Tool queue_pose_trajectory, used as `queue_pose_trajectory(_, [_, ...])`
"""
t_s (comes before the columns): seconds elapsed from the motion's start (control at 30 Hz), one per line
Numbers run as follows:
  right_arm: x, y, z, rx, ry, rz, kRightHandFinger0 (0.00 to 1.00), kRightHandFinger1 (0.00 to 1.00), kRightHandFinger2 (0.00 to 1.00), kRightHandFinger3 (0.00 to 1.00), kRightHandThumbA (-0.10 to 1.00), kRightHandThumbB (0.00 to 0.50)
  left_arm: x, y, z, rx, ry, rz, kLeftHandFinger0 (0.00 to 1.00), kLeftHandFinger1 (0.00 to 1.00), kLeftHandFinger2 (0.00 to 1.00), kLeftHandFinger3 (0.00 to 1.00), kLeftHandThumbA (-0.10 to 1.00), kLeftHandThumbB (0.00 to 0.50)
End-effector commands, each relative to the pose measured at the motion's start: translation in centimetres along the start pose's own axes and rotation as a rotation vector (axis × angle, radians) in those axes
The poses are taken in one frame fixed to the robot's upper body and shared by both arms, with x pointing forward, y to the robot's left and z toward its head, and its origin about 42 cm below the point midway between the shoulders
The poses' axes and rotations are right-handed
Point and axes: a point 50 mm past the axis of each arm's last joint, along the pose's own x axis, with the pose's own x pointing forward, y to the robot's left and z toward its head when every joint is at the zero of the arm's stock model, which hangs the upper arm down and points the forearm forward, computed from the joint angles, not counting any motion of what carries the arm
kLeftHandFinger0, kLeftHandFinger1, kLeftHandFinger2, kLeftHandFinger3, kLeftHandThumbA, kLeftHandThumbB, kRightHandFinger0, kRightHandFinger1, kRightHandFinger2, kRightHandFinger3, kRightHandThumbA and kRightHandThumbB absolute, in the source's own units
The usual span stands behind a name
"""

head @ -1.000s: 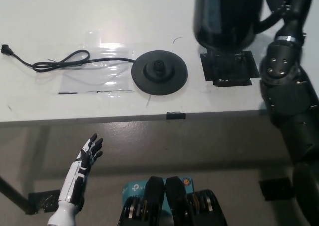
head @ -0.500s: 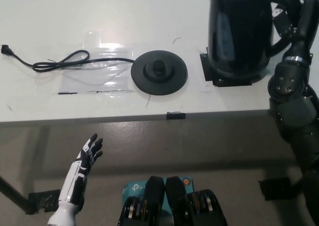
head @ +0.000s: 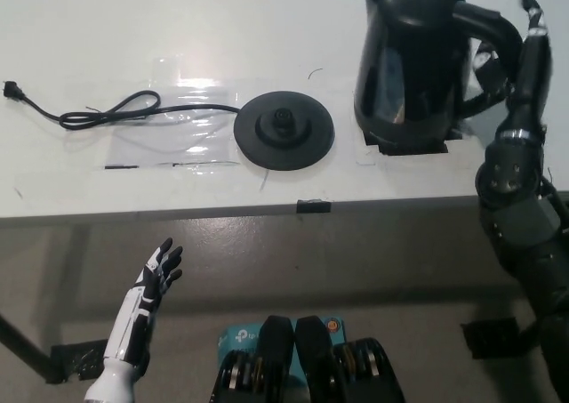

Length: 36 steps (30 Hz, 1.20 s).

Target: Use the right hand to grab the handle of the kettle from the base and place it on the right side

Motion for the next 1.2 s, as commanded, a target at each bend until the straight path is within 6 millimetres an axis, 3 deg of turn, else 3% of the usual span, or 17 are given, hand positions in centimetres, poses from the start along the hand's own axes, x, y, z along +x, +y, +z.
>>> queue_pose_trajectory(0.0, [2.0, -1.5, 0.7, 0.054, 0.018, 0.3, 1.0, 1.0, 1.0, 1.0, 0.71, 0.5, 0.4, 0.6, 1.1, 0.004, -0.055, -0.003, 1.0, 1.0, 1.0, 1.0, 1.0, 0.5])
queue_pose_trajectory(0.27, [1.4, -4.4, 0.8, 0.07, 0.011, 0.41, 1.0, 1.0, 1.0, 1.0, 0.7, 0.5, 0.2, 0.7, 1.0, 0.001, -0.049, 0.001, 1.0, 1.0, 1.0, 1.0, 1.0, 0.5])
queue_pose_trajectory(0.43, [0.2, -6.2, 0.8, 0.158, -0.016, 0.45, 1.0, 1.0, 1.0, 1.0, 0.77, 0.5, 0.3, 0.7, 1.0, 0.005, -0.053, 0.002, 1.0, 1.0, 1.0, 1.0, 1.0, 0.5])
queue_pose_trajectory(0.47, [-0.2, -6.6, 0.9, 0.191, -0.029, 0.449, 1.0, 1.0, 1.0, 1.0, 0.84, 0.484, 0.3, 0.7, 1.1, 0.004, -0.055, 0.001, 1.0, 1.0, 1.0, 1.0, 1.0, 0.5])
queue_pose_trajectory(0.53, [-1.0, -7.2, 1.2, 0.235, -0.054, 0.433, 1.0, 1.0, 1.0, 1.0, 1.0, 0.5, 0.3, 0.8, 1.1, -0.001, -0.053, 0.003, 1.0, 1.0, 1.0, 1.0, 1.0, 0.5])
queue_pose_trajectory(0.6, [-1.5, -7.5, 1.9, 0.319, -0.088, 0.405, 1.0, 1.0, 1.0, 1.0, 1.0, 0.5, 0.4, 0.8, 1.1, -0.003, -0.055, 0.004, 1.0, 1.0, 1.0, 1.0, 1.0, 0.5])
queue_pose_trajectory(0.63, [-2.1, -7.9, 2.6, 0.361, -0.151, 0.361, 1.0, 1.0, 1.0, 1.0, 1.0, 0.466, 0.4, 0.8, 1.1, -0.001, -0.055, 0.005, 1.0, 1.0, 1.0, 1.0, 1.0, 0.5])
queue_pose_trajectory(0.73, [-3.6, -9.1, 4.4, 0.448, -0.243, 0.271, 1.0, 1.0, 1.0, 1.0, 1.0, 0.5, 0.4, 0.8, 1.0, -0.002, -0.051, 0.008, 1.0, 1.0, 1.0, 1.0, 1.0, 0.5])
queue_pose_trajectory(0.97, [-7.3, -12.0, 5.9, 0.488, -0.419, 0.078, 1.0, 1.0, 1.0, 1.0, 1.0, 0.48, 0.4, 0.9, 1.0, -0.003, -0.047, 0.007, 1.0, 1.0, 1.0, 1.0, 1.0, 0.5])
queue_pose_trajectory(1.0, [-8.5, -12.4, 6.2, 0.493, -0.425, 0.046, 1.0, 1.0, 1.0, 1.0, 1.0, 0.5, 0.4, 0.9, 1.1, -0.001, -0.051, 0.005, 1.0, 1.0, 1.0, 1.0, 1.0, 0.5])
queue_pose_trajectory(1.1, [-11.9, -12.6, 7.4, 0.466, -0.462, -0.008, 1.0, 1.0, 1.0, 1.0, 1.0, 0.451, 0.4, 0.9, 1.0, 0.0, -0.053, 0.005, 1.0, 1.0, 1.0, 1.0, 1.0, 0.5])
queue_pose_trajectory(1.13, [-12.4, -12.6, 7.6, 0.45, -0.47, -0.011, 1.0, 1.0, 1.0, 1.0, 1.0, 0.49, 0.4, 0.9, 1.0, 0.002, -0.053, 0.006, 1.0, 1.0, 1.0, 1.0, 1.0, 0.5])
queue_pose_trajectory(1.17, [-13.6, -12.3, 8.0, 0.448, -0.485, -0.009, 1.0, 1.0, 1.0, 1.0, 1.0, 0.463, 0.5, 0.9, 1.0, 0.002, -0.053, 0.007, 1.0, 1.0, 1.0, 1.0, 1.0, 0.5])
